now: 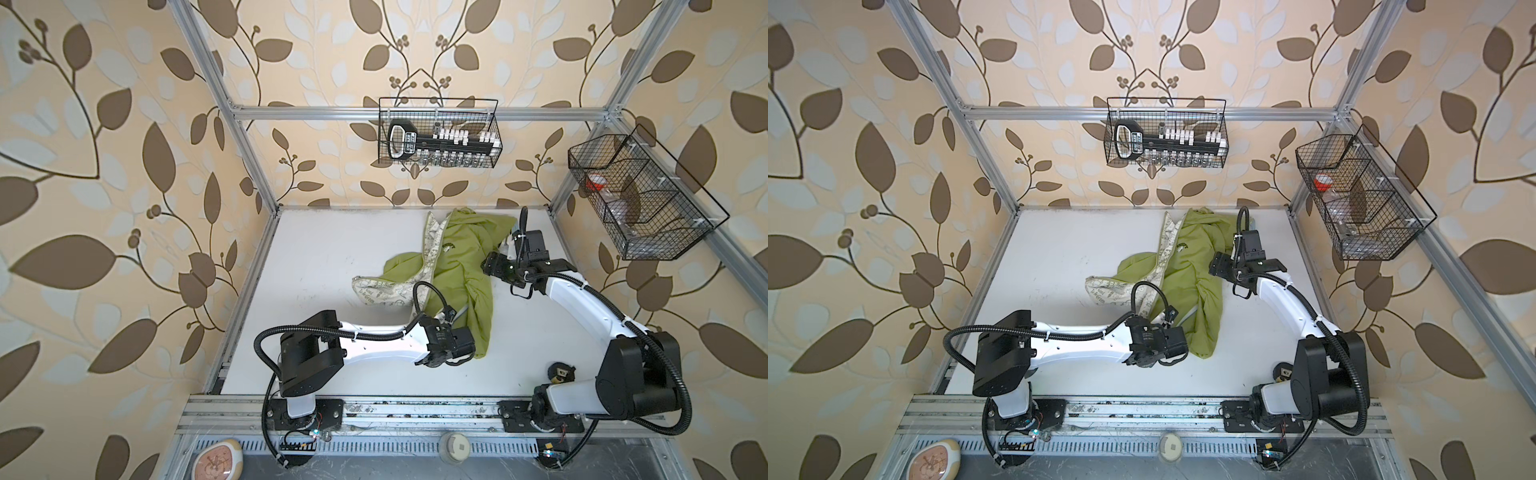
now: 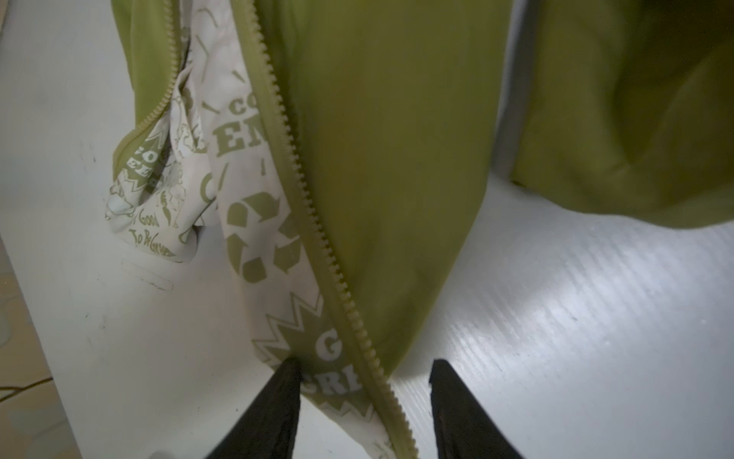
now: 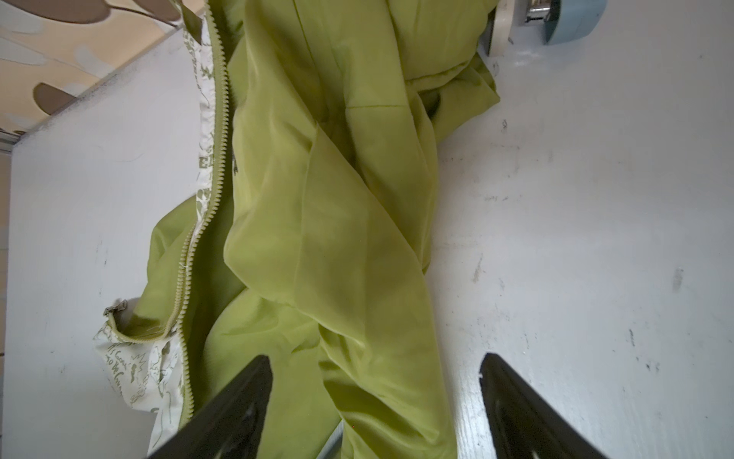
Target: Zip up the jacket
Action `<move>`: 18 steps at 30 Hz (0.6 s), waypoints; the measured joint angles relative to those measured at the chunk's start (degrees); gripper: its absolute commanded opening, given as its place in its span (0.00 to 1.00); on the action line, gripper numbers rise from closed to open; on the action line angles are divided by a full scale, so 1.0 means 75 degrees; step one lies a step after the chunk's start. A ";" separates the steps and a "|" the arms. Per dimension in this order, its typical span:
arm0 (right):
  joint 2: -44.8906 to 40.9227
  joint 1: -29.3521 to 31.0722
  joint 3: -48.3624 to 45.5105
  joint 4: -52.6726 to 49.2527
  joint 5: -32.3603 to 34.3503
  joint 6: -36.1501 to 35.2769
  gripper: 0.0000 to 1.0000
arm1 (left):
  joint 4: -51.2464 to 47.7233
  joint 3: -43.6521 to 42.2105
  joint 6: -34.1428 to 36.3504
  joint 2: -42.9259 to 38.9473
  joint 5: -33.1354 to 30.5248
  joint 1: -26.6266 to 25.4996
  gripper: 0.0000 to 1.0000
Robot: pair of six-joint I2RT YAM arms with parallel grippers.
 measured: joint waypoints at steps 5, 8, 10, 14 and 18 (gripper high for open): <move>0.0000 0.0085 0.0000 0.0140 -0.0134 0.0102 0.75 | 0.0044 -0.0332 -0.0163 -0.0213 0.0020 0.0012 0.15; 0.0000 0.0326 0.0003 0.0233 -0.0189 0.0169 0.71 | 0.0134 -0.0688 -0.0224 -0.0554 0.0204 0.0119 0.05; 0.0029 0.0562 0.0032 0.0254 -0.0213 0.0187 0.71 | 0.0350 -0.0970 -0.0233 -0.0845 0.0458 0.0268 0.00; 0.0460 0.1008 0.0385 0.0297 -0.0184 0.0219 0.77 | 0.1064 -0.1836 -0.0265 -0.1929 0.1507 0.0906 0.00; 0.1174 0.1192 0.0775 0.0385 -0.0122 0.0224 0.77 | 0.1970 -0.2929 -0.0373 -0.3678 0.2908 0.2028 0.00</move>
